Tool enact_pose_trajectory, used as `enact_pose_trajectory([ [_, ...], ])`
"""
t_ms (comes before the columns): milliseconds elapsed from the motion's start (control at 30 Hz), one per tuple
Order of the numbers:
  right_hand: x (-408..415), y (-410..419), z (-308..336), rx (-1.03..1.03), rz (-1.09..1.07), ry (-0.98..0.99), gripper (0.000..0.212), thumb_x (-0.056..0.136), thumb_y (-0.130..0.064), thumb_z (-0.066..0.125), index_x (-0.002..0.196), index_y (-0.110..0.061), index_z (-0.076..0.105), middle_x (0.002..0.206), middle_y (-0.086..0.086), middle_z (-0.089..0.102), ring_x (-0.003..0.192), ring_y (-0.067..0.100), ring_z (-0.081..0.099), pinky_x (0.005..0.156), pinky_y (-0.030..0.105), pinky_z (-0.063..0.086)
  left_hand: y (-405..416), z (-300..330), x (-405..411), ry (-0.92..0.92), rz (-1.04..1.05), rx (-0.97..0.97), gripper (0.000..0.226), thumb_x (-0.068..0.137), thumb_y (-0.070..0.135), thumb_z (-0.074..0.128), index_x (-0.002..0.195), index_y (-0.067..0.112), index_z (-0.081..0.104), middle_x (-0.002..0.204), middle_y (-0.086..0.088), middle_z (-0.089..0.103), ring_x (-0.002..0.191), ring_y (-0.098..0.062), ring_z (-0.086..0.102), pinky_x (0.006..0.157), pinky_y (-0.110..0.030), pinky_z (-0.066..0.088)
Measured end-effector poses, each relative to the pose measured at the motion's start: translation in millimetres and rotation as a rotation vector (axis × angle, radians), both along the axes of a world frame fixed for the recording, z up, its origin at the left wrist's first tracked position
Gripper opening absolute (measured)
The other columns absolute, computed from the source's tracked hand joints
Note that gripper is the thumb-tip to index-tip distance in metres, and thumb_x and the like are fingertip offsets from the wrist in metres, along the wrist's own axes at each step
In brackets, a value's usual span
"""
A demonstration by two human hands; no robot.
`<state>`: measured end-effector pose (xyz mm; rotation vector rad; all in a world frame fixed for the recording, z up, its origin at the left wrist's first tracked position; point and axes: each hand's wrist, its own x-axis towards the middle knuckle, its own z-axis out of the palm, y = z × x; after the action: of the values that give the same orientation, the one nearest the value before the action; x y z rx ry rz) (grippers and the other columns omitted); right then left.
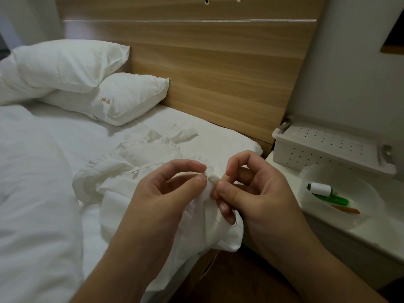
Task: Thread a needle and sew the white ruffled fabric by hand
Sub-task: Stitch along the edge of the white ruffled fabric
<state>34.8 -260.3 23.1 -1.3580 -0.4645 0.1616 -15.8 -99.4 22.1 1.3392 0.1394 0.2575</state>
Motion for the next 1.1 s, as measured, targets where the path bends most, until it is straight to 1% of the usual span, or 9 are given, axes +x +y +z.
enact_pose_trajectory([
  [133, -5, 2, 2, -0.036, -0.067, -0.012, 0.016, 0.093, 0.006, 0.068, 0.095, -0.004, 0.055, 0.073, 0.010, 0.067, 0.057, 0.023, 0.061, 0.054, 0.038, 0.053, -4, 0, 1, -0.011, 0.008, 0.125, 0.011, 0.090, 0.009, 0.075, 0.089, 0.019, 0.081, 0.089, -0.013, 0.078, 0.086, -0.021, 0.075, 0.081, -0.034, 0.058],
  [233, -5, 0, 4, -0.215, -0.102, -0.169, 0.010, 0.094, -0.004, 0.070, 0.094, -0.011, 0.063, 0.075, 0.005, 0.071, 0.062, 0.017, 0.069, 0.058, 0.032, 0.060, -2, 1, 0, -0.031, 0.042, 0.174, 0.018, 0.091, 0.006, 0.073, 0.086, 0.020, 0.083, 0.089, -0.008, 0.079, 0.088, -0.019, 0.077, 0.078, -0.027, 0.059],
  [333, -4, -4, 4, -0.515, -0.264, -0.476, 0.004, 0.095, -0.034, 0.068, 0.097, -0.030, 0.069, 0.087, -0.015, 0.071, 0.088, 0.005, 0.069, 0.073, 0.019, 0.057, -2, 2, -1, -0.047, 0.095, 0.253, 0.019, 0.090, 0.007, 0.075, 0.085, 0.023, 0.084, 0.088, 0.000, 0.081, 0.088, -0.012, 0.078, 0.077, -0.021, 0.061],
  [433, -1, -4, 6, -0.594, -0.344, -0.606, 0.015, 0.091, -0.039, 0.067, 0.105, -0.036, 0.070, 0.105, -0.024, 0.068, 0.110, -0.001, 0.061, 0.088, 0.011, 0.047, -4, 2, -2, -0.039, 0.095, 0.342, 0.015, 0.090, 0.012, 0.077, 0.088, 0.025, 0.084, 0.089, 0.006, 0.082, 0.091, -0.009, 0.078, 0.081, -0.020, 0.063],
  [567, 0, -2, 5, -0.449, -0.222, -0.351, 0.011, 0.092, -0.026, 0.075, 0.094, -0.036, 0.076, 0.099, -0.020, 0.073, 0.102, 0.004, 0.065, 0.087, 0.027, 0.055, -5, 2, -3, -0.046, 0.063, 0.369, 0.010, 0.087, 0.011, 0.081, 0.091, 0.019, 0.083, 0.086, 0.003, 0.081, 0.086, -0.011, 0.079, 0.079, -0.021, 0.063],
  [667, 2, -1, 5, -0.315, -0.191, -0.171, 0.015, 0.090, -0.016, 0.076, 0.084, -0.030, 0.078, 0.089, -0.011, 0.076, 0.095, 0.011, 0.071, 0.084, 0.039, 0.063, -6, 0, -2, -0.035, 0.047, 0.357, 0.012, 0.086, 0.012, 0.082, 0.097, 0.018, 0.082, 0.090, 0.001, 0.082, 0.090, -0.015, 0.079, 0.082, -0.030, 0.065],
  [900, 1, 2, 5, -0.087, -0.217, -0.077, 0.022, 0.092, 0.006, 0.063, 0.080, -0.011, 0.069, 0.085, 0.003, 0.074, 0.089, 0.015, 0.072, 0.083, 0.029, 0.061, -10, 0, -1, 0.004, 0.084, 0.380, 0.016, 0.089, 0.009, 0.082, 0.093, 0.025, 0.083, 0.089, 0.003, 0.081, 0.090, -0.013, 0.078, 0.090, -0.041, 0.064],
  [1033, 11, -11, 20, 0.184, -0.191, 0.066, 0.018, 0.099, 0.001, 0.049, 0.089, -0.005, 0.064, 0.084, 0.009, 0.074, 0.093, 0.027, 0.075, 0.081, 0.035, 0.061, -5, -1, -1, 0.024, 0.141, 0.411, 0.024, 0.090, 0.011, 0.080, 0.086, 0.034, 0.083, 0.088, 0.008, 0.080, 0.088, -0.011, 0.077, 0.089, -0.040, 0.064],
  [1100, 14, -16, 25, 0.270, -0.159, 0.127, 0.019, 0.105, -0.006, 0.043, 0.095, -0.004, 0.059, 0.075, 0.012, 0.067, 0.083, 0.035, 0.075, 0.077, 0.037, 0.062, -3, 1, -1, 0.010, 0.153, 0.410, 0.029, 0.093, 0.008, 0.077, 0.084, 0.035, 0.083, 0.091, 0.011, 0.080, 0.091, -0.008, 0.076, 0.091, -0.037, 0.061],
])
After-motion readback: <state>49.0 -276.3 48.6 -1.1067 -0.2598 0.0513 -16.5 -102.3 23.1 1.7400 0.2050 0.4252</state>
